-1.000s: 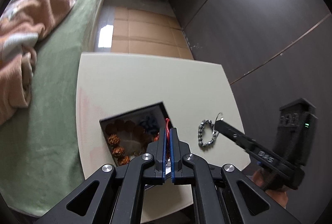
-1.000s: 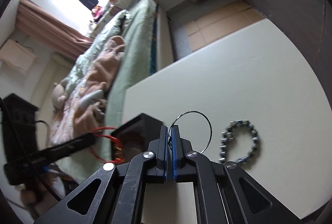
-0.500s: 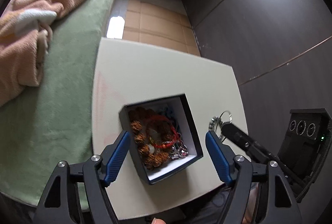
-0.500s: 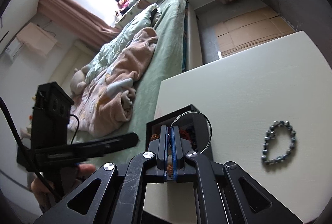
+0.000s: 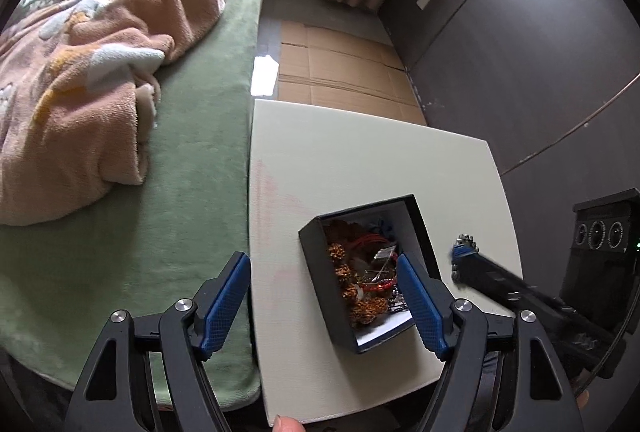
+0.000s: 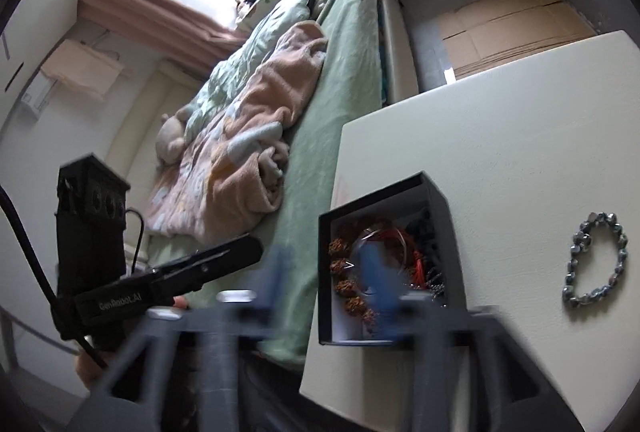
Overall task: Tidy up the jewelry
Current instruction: 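Lower both held pieces into the black box and open both tools, then reach the left tool to the grey-blue bead bracelet and grasp it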
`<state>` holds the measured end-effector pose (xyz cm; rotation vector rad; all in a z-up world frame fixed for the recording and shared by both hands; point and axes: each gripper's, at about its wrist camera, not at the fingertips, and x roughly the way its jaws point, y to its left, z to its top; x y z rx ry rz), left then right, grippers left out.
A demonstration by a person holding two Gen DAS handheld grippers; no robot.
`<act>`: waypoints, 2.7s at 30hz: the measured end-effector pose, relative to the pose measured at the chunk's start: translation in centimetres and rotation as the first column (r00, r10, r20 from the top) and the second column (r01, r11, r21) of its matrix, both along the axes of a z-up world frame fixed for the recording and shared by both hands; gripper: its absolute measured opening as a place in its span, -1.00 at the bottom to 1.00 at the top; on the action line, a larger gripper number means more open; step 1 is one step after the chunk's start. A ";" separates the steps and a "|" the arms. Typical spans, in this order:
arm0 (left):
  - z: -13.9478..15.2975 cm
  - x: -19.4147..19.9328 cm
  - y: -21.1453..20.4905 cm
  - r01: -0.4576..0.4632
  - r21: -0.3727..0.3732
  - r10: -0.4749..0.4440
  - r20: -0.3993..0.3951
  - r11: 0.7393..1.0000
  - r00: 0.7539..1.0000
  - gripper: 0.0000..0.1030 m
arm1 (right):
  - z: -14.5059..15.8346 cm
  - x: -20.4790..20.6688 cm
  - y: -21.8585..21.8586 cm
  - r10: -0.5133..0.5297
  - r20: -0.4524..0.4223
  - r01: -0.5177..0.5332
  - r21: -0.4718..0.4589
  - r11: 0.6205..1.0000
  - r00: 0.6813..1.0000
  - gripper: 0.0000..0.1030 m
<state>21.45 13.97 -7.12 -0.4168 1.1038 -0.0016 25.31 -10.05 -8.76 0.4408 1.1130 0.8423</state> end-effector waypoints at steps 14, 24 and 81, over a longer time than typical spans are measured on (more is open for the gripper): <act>1.9 0.0 -3.4 0.038 0.019 -0.040 0.081 0.999 0.996 0.99 | 1.6 0.2 -8.5 -0.213 0.084 0.217 -0.042 0.975 0.973 0.33; 2.8 0.7 -9.2 0.192 0.053 -0.198 0.138 0.980 0.970 0.99 | 0.2 0.5 -14.1 -0.252 0.034 0.254 -0.116 0.960 0.967 0.56; -4.9 7.3 -22.0 0.441 0.119 -0.434 -0.080 0.890 0.897 -0.84 | -1.3 1.8 -19.7 -0.415 0.037 0.412 -0.234 0.881 0.909 0.53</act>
